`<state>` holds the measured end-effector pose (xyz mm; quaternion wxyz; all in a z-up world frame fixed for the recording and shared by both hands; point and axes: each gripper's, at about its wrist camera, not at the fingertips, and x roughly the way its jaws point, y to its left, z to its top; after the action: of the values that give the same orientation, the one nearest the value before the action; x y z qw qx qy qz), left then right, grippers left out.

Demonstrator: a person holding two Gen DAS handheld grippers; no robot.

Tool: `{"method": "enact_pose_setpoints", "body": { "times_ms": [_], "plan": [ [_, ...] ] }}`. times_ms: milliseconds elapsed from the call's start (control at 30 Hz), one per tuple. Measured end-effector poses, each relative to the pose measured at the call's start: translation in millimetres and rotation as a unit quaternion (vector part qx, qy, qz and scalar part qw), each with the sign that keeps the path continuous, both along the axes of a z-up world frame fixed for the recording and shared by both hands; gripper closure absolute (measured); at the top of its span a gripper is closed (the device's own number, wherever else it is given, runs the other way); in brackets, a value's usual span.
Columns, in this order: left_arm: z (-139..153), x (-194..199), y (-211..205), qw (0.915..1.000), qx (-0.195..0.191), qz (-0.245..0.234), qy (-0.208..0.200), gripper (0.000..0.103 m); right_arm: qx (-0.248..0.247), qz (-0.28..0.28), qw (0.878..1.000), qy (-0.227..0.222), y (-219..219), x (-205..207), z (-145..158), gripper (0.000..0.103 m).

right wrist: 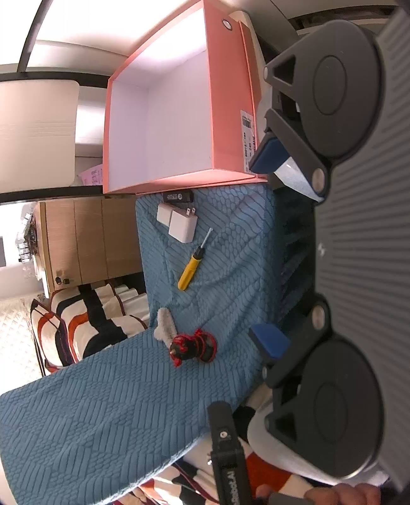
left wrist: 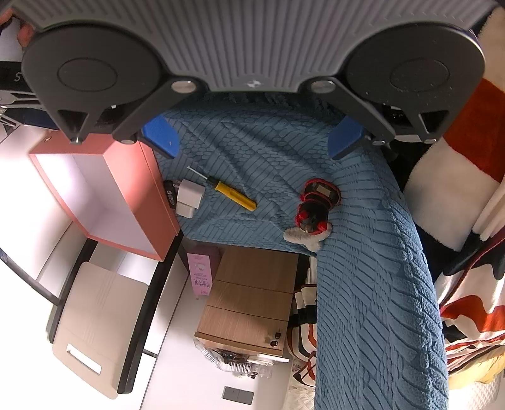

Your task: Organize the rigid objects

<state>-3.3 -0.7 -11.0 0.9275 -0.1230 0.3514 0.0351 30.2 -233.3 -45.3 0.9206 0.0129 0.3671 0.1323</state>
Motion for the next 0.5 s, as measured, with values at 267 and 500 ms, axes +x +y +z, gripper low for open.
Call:
{"method": "enact_pose_setpoints", "body": {
  "times_ms": [267,500],
  "plan": [
    [-2.4,1.1,-1.4,0.9999,0.012,0.004,0.006,0.001,0.001,-0.005,1.0,0.002,-0.1,0.1,-1.3,0.0],
    [-6.0,2.8,0.7,0.9999,0.006,0.004,0.009,0.001,0.005,-0.003,1.0,0.007,-1.1,1.1,-3.2,0.0]
  ]
}}
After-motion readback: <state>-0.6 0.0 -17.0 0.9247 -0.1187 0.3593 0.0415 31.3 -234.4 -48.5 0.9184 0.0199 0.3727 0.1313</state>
